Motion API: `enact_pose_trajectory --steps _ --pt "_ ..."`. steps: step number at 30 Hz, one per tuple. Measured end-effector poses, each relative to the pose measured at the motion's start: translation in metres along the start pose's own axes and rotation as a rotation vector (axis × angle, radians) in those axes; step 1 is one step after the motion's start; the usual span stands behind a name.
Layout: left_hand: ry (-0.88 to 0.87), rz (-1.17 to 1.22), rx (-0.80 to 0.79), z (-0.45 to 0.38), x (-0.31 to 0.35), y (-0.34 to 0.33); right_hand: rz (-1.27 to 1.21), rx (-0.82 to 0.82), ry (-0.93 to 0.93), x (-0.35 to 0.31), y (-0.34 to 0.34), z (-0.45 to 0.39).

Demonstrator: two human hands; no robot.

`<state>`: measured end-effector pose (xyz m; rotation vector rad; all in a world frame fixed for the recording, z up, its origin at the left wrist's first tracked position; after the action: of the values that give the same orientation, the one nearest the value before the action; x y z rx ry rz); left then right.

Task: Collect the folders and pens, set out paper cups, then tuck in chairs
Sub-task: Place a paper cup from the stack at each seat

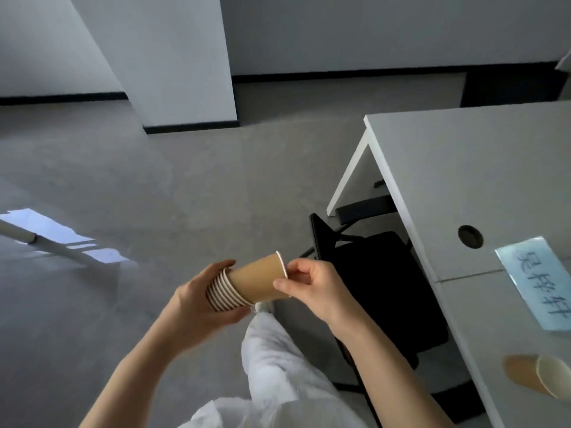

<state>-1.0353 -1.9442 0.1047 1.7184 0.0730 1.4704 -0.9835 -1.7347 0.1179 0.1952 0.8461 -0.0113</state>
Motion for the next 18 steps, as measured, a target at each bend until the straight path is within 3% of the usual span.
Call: enact_pose_trajectory --steps 6,12,18 --pt "0.029 -0.057 -0.059 -0.133 -0.012 0.051 -0.24 0.112 -0.125 -0.068 0.047 -0.1" --pt "0.041 -0.062 0.028 -0.254 -0.008 0.082 -0.192 0.187 -0.042 -0.163 0.094 -0.177" --pt "0.058 0.013 0.026 -0.337 -0.022 0.081 -0.252 0.323 -0.056 -0.196 0.126 -0.236"
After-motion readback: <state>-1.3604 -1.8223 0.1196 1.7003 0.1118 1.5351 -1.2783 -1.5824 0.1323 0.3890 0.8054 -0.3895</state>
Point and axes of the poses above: each hand's wrist, its own z-axis away from the middle knuckle, its own y-axis out of the back of the hand, x = y × z, the point moved 4 cm from there along -z, towards the middle knuckle, and after that the axes turned 13 degrees about -y, right-handed, at the moved point
